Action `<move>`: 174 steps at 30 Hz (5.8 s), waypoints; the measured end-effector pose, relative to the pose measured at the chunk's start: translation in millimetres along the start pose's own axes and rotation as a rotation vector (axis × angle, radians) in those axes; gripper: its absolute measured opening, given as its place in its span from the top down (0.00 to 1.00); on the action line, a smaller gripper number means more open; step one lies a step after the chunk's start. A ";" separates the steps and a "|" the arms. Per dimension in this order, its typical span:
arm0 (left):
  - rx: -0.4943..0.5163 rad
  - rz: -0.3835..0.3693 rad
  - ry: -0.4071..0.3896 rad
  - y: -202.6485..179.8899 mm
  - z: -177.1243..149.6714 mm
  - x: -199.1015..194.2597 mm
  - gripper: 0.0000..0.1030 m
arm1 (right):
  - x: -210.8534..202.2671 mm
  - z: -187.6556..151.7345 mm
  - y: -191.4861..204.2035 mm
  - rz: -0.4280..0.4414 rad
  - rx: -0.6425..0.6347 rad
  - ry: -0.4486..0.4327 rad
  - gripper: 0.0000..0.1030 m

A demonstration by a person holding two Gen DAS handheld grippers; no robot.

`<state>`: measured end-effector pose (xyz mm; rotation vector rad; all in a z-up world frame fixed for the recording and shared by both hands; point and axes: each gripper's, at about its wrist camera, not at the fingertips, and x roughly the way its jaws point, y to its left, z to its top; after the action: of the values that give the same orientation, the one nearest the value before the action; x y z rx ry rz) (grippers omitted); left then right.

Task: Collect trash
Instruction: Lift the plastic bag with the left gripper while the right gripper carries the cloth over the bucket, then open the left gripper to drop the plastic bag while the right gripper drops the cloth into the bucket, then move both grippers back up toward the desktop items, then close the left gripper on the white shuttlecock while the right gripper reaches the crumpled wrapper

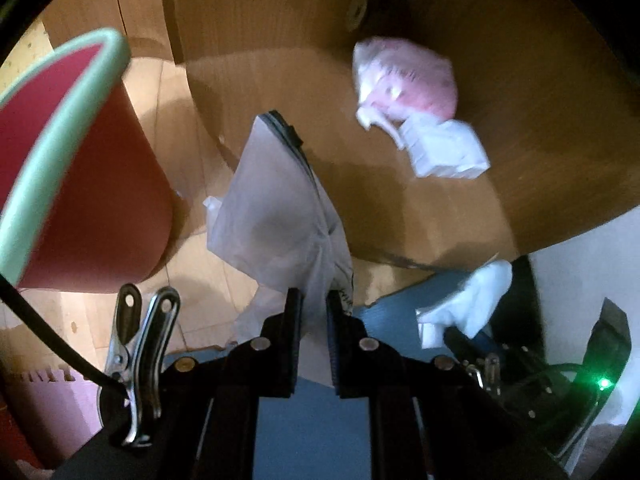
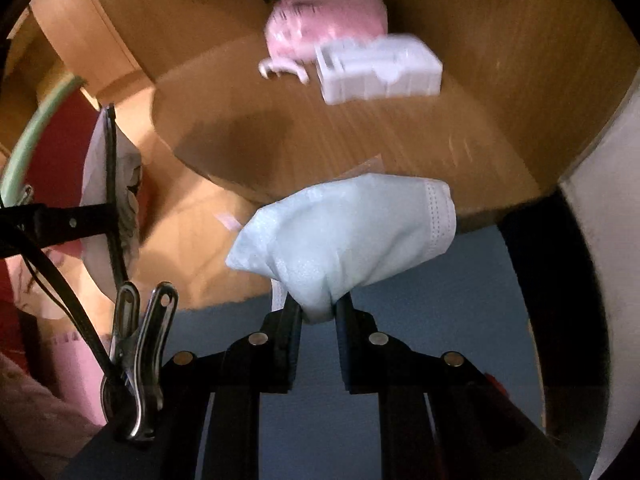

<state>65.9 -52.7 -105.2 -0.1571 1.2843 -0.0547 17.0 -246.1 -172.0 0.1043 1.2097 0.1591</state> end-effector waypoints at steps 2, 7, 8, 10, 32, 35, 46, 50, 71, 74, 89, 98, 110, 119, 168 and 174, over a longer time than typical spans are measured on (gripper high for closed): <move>0.011 0.000 -0.028 -1.8 -6.0 -14.8 0.88 | -13.6 0.4 6.3 0.007 -0.009 -0.025 0.84; -0.004 -0.006 -0.085 2.3 -14.0 -53.0 0.88 | -39.6 10.4 16.7 0.021 -0.028 -0.078 0.84; -0.008 -0.006 -0.097 3.9 -14.5 -60.4 0.88 | -38.1 13.5 23.3 0.021 -0.038 -0.088 0.84; -0.012 -0.007 -0.117 7.0 -15.0 -71.0 0.88 | -48.7 18.1 31.9 0.021 -0.060 -0.105 0.84; -0.091 0.139 -0.311 125.3 36.1 -212.3 0.88 | -140.4 80.5 167.6 0.251 -0.299 -0.227 0.84; -0.121 0.136 -0.300 147.3 50.0 -208.5 0.88 | -143.4 96.3 194.1 0.291 -0.355 -0.209 0.84; -0.258 0.072 -0.225 212.9 78.1 -166.1 0.87 | -121.9 133.5 271.5 0.368 -0.529 -0.117 0.84; -0.302 0.036 -0.187 223.1 79.5 -151.2 0.87 | -100.6 130.8 284.7 0.357 -0.574 -0.133 0.83; -0.362 0.080 -0.115 233.0 87.8 -130.4 0.65 | -49.4 136.4 294.7 0.479 -0.478 -0.041 0.68; -0.367 0.075 -0.122 235.6 85.8 -134.7 0.65 | -51.2 131.1 297.7 0.456 -0.504 -0.051 0.67; -0.360 0.067 -0.155 228.3 83.1 -153.7 0.58 | -76.3 123.9 296.7 0.496 -0.513 -0.113 0.65; -0.311 0.108 -0.193 203.3 76.8 -169.8 0.58 | -107.2 105.7 295.8 0.515 -0.615 -0.178 0.64; -0.266 0.059 -0.258 159.9 75.3 -200.3 0.58 | -155.5 109.8 249.3 0.536 -0.534 -0.284 0.64; -0.227 0.017 -0.304 117.1 80.7 -232.4 0.55 | -190.7 113.0 215.6 0.509 -0.505 -0.372 0.64; 0.177 0.025 -0.348 -141.8 150.9 -190.1 0.55 | -284.8 133.1 -17.8 0.336 0.051 -0.736 0.59; 0.220 0.071 -0.372 -143.5 165.3 -176.0 0.54 | -281.1 137.7 -21.9 0.318 0.068 -0.735 0.59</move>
<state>181.2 -157.7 128.4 0.0661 0.9036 -0.1007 50.7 -317.0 131.8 0.3804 0.4581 0.3241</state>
